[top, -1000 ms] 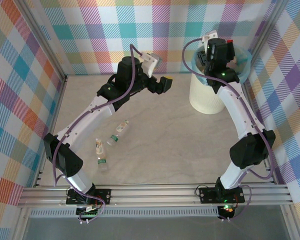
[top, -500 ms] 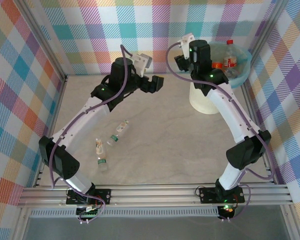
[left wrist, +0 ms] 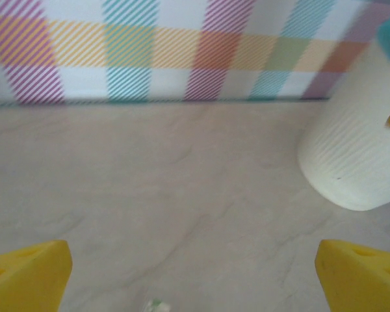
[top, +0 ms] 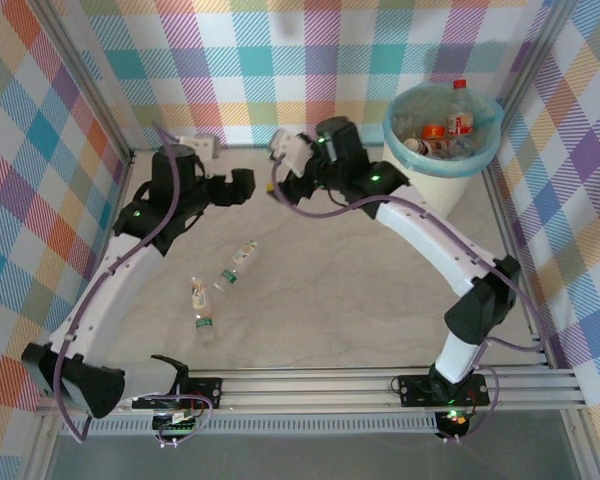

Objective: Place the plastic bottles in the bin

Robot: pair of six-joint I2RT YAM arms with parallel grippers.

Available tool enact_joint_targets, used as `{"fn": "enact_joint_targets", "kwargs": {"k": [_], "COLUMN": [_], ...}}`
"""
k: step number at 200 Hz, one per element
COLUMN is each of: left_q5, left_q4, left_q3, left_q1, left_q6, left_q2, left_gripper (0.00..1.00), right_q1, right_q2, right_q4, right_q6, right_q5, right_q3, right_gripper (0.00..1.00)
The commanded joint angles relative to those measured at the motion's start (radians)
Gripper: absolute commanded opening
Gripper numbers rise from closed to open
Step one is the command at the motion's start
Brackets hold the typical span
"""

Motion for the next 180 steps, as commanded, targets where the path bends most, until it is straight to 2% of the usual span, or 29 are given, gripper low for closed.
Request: {"fn": "enact_joint_targets", "kwargs": {"k": [1, 19, 47, 91, 121, 180], "left_q5": [-0.059, -0.081, -0.137, -0.227, -0.275, -0.294], "left_q4": [-0.109, -0.135, -0.115, -0.112, -0.106, -0.09], "left_q3": [-0.068, -0.119, -0.239, -0.376, -0.411, -0.432], "left_q1": [0.053, 0.095, 0.135, 0.204, 0.209, 0.209], "left_q6": [-0.065, -0.096, -0.148, -0.225, -0.229, -0.214], "left_q2": [-0.084, -0.139, -0.236, -0.334, -0.347, -0.369], "left_gripper": [0.97, 0.98, 1.0, 1.0, 1.0, 1.0], "right_q1": [0.05, 0.082, 0.164, 0.237, 0.305, 0.342], "right_q2": [0.072, 0.135, 0.281, 0.46, 0.588, 0.638], "right_q4": [-0.013, -0.001, -0.062, -0.107, -0.186, -0.185], "right_q6": [-0.141, -0.153, -0.219, -0.299, -0.369, -0.444], "right_q5": [-0.226, -0.288, -0.186, -0.18, -0.081, 0.02], "right_q3": [-0.038, -0.044, 0.05, 0.177, 0.3, 0.254], "right_gripper": [0.89, 0.92, 0.94, 0.95, 0.93, 0.86]}}
